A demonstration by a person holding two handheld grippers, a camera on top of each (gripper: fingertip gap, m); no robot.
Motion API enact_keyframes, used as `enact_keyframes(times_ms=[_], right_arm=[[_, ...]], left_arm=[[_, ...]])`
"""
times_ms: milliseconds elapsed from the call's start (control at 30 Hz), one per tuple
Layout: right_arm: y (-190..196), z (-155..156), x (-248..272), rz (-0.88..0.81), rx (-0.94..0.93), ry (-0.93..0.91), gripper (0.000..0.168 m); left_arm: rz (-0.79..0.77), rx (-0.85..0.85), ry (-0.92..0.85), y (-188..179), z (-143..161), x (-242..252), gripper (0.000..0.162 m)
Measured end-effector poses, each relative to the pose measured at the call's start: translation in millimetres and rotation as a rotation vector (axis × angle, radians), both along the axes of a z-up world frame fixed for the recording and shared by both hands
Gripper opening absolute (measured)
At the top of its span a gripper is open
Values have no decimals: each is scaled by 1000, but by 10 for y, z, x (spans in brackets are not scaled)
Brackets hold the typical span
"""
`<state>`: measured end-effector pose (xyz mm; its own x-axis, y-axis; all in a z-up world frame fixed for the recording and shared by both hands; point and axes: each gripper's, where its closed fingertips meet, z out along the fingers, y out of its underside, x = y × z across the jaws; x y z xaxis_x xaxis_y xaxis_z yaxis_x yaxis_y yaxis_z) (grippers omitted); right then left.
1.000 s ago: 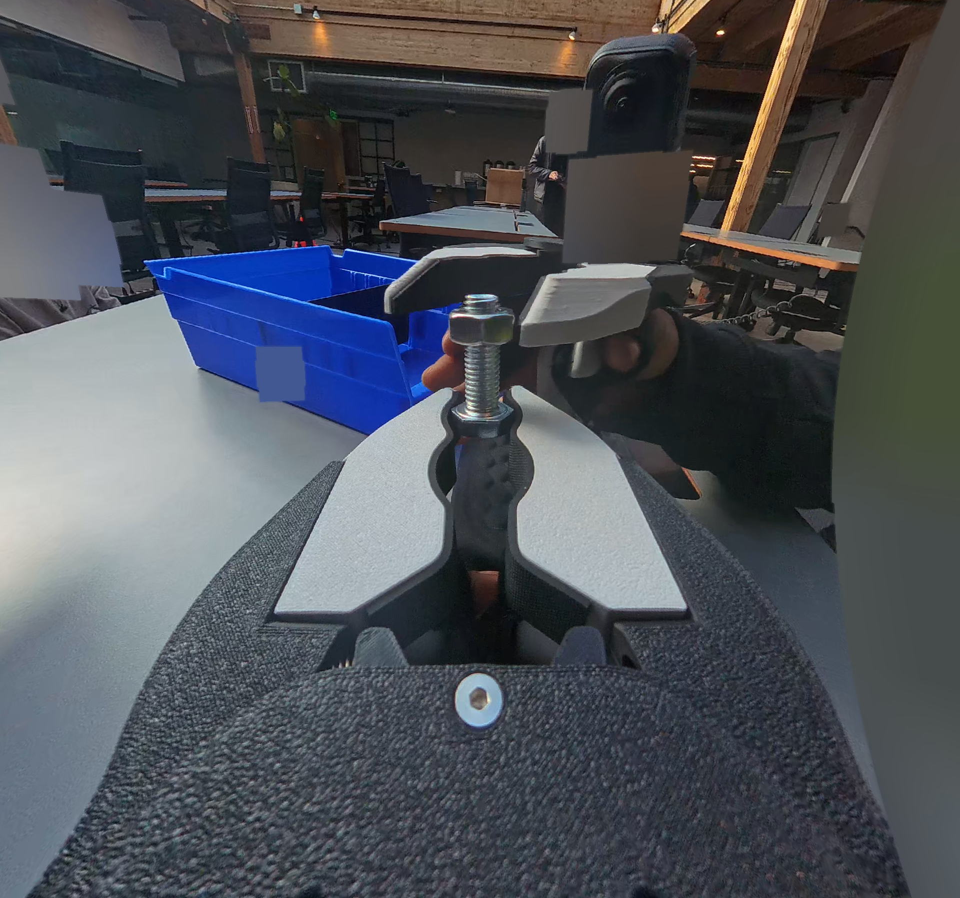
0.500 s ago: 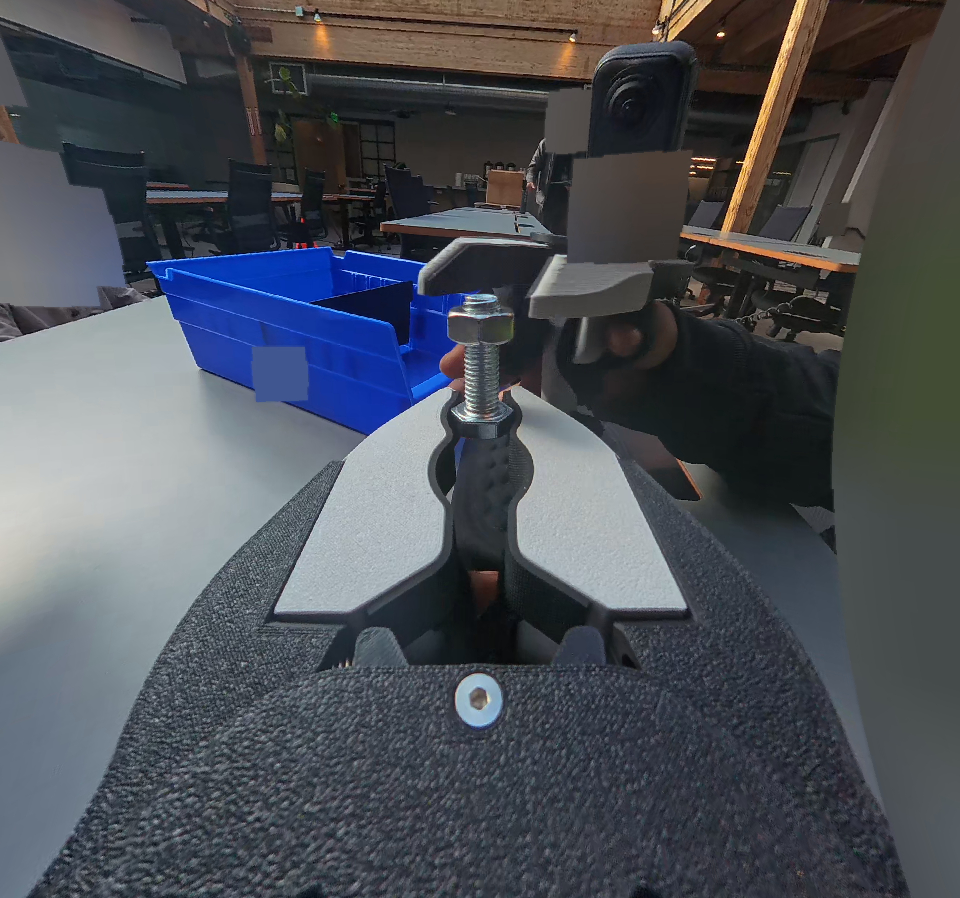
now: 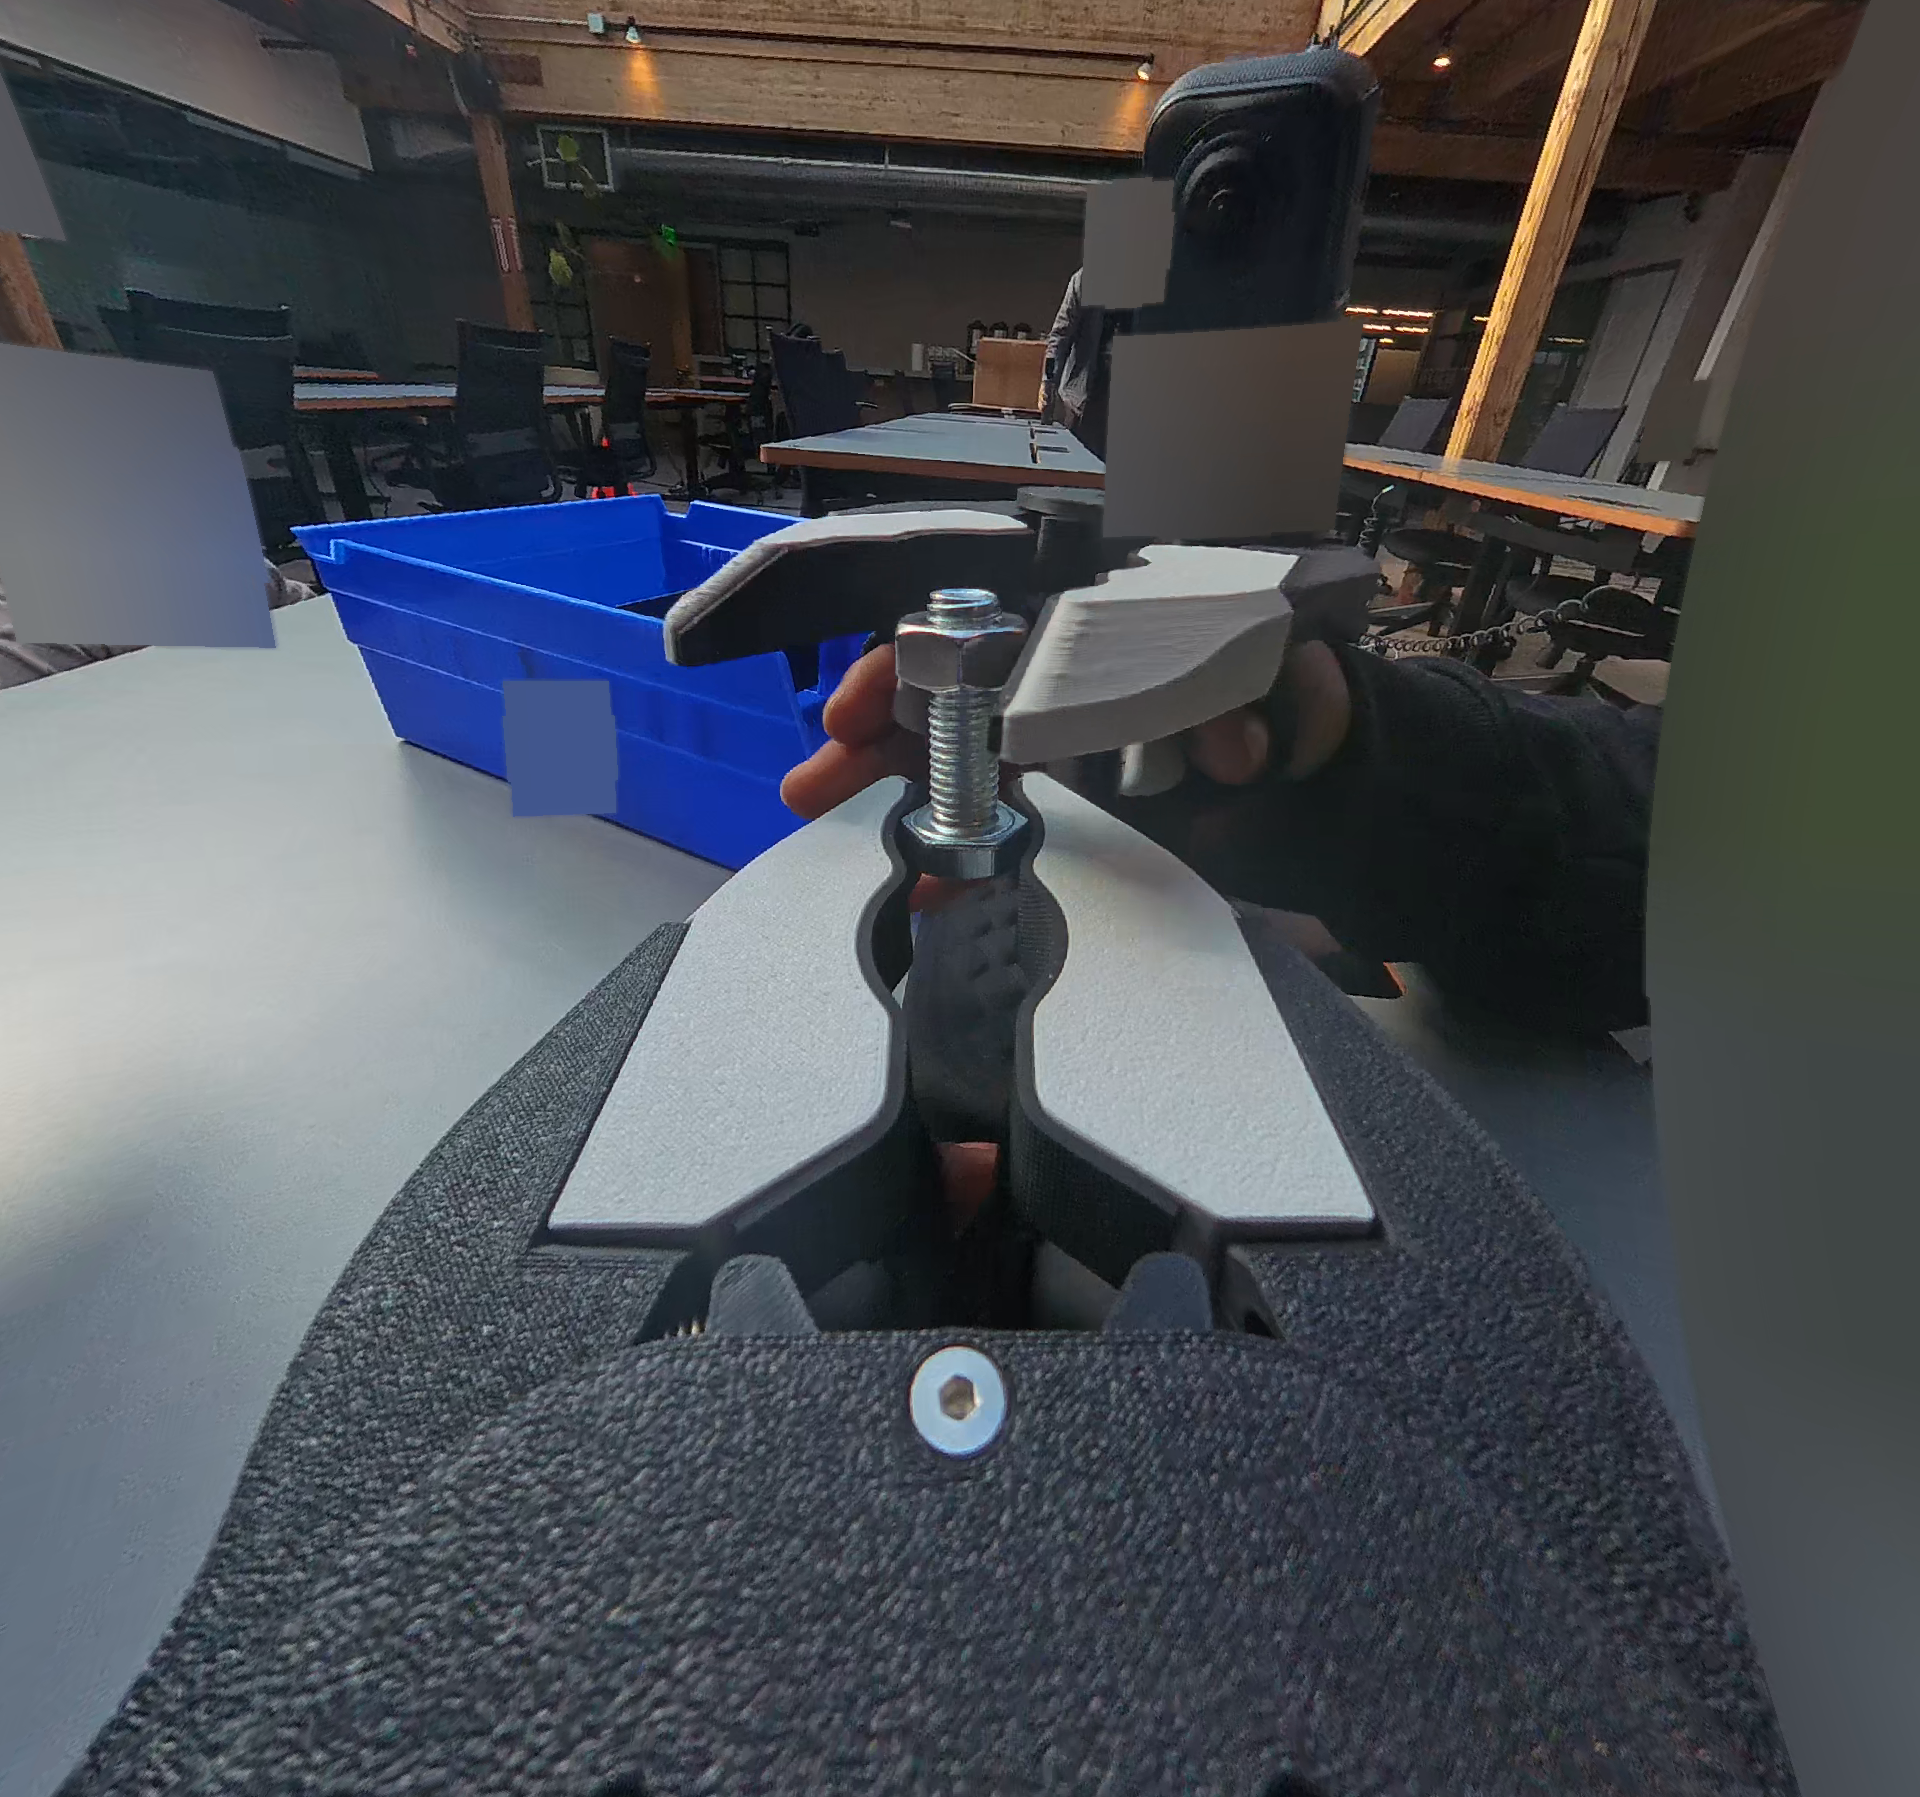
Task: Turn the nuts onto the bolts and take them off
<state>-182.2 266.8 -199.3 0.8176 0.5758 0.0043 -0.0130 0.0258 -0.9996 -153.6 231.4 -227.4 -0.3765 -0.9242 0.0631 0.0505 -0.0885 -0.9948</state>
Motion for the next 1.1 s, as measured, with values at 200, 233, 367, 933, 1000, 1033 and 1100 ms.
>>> enact_keyframes(times_ms=[200,233,367,933,1000,1033,1100], right_arm=[[-114,5,91,-9,10,-14,42],[-129,4,98,-9,11,-17,40],[-176,2,111,2,14,-27,26],[-26,18,-30,24,4,22,58],[34,11,-65,21,-3,23,59],[56,9,-77,19,-6,23,58],[81,-2,-81,11,-10,13,56]], left_arm=[[1,-3,0,5,0,2,15],[2,-2,1,4,-2,3,15],[3,-4,-1,8,2,1,15],[3,1,1,1,-1,0,15],[3,2,1,-1,-2,0,15],[2,2,0,0,-1,0,15],[2,0,-1,0,0,-2,15]])
